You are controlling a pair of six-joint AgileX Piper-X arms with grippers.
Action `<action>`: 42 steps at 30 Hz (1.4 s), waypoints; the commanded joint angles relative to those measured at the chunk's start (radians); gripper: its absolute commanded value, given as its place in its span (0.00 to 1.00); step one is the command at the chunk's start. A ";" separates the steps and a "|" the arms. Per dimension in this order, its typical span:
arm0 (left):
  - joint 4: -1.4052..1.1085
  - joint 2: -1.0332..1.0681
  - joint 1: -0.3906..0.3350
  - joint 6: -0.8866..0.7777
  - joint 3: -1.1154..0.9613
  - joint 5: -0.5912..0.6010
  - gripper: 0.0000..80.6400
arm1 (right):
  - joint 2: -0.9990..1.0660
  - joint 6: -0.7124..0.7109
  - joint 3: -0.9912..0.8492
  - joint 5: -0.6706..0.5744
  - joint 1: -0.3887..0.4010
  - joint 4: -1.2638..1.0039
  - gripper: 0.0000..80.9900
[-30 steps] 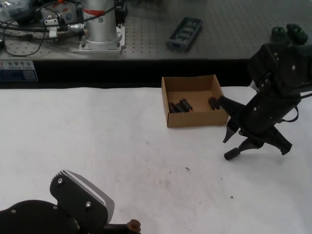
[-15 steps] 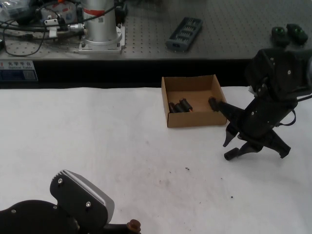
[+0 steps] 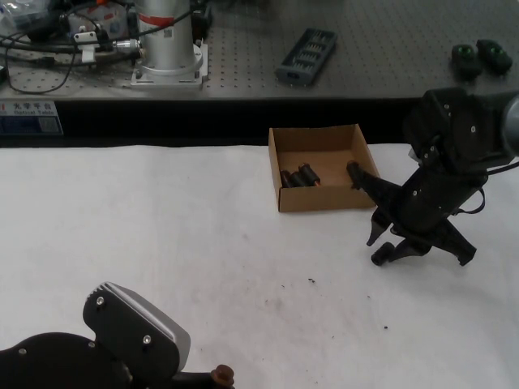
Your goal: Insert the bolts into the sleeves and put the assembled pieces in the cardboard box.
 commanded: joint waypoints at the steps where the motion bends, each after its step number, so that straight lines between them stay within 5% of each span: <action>1: -0.004 -0.008 -0.005 0.008 -0.003 -0.015 0.01 | 0.026 0.001 -0.006 -0.011 -0.007 -0.007 0.35; 15: -0.002 -0.008 -0.005 0.008 -0.003 -0.015 0.01 | 0.036 -0.052 -0.006 0.002 -0.007 -0.010 0.33; 21: -0.001 -0.008 -0.005 0.008 -0.003 -0.015 0.01 | 0.036 -0.052 -0.006 0.011 -0.007 -0.007 0.01; 42: -0.001 -0.008 -0.005 0.008 -0.003 -0.015 0.01 | -0.069 -0.142 -0.006 -0.026 -0.007 0.130 0.06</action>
